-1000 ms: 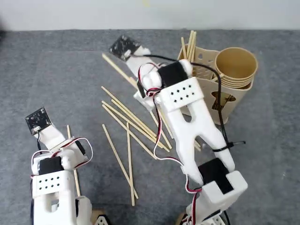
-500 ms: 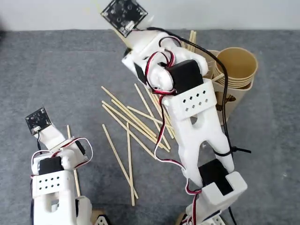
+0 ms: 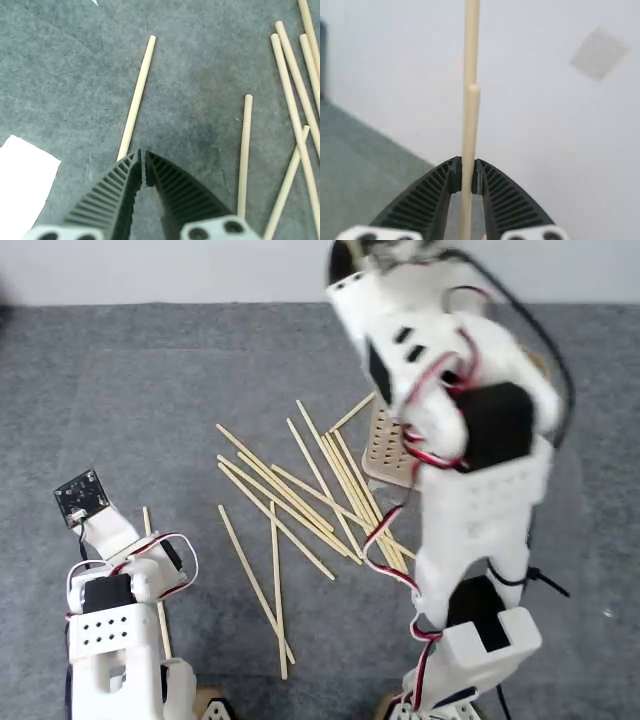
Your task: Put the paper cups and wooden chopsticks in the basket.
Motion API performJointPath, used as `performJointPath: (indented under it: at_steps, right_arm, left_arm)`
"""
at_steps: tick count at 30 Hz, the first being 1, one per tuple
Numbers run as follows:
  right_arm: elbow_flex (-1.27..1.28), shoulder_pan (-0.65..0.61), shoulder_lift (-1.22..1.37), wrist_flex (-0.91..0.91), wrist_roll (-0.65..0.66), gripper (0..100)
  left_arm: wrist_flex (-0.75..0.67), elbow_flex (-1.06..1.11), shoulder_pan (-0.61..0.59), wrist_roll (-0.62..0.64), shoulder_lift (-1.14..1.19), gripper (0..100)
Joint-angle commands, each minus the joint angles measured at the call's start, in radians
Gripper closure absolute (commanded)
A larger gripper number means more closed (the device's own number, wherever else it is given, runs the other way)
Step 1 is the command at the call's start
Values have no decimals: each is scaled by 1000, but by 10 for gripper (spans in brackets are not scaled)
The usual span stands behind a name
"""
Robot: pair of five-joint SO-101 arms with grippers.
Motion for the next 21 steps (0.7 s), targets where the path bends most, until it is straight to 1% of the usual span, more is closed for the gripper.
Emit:
performJointPath:
  at_steps: [1, 6, 11, 21]
  right_arm:
    - [-121, 59, -54, 28, -18, 991]
    - [-118, 108, -51, 15, -21, 991]
    - [-129, 127, -36, 21, -77, 991]
    - [-129, 125, -91, 180, -83, 991]
  left_arm:
    - [-20, -8, -3, -9, -31, 987]
    - [-20, -8, -2, -9, -31, 987]
    - [-20, -8, -2, -9, -31, 987]
    - [-20, -8, 0, -9, -31, 987]
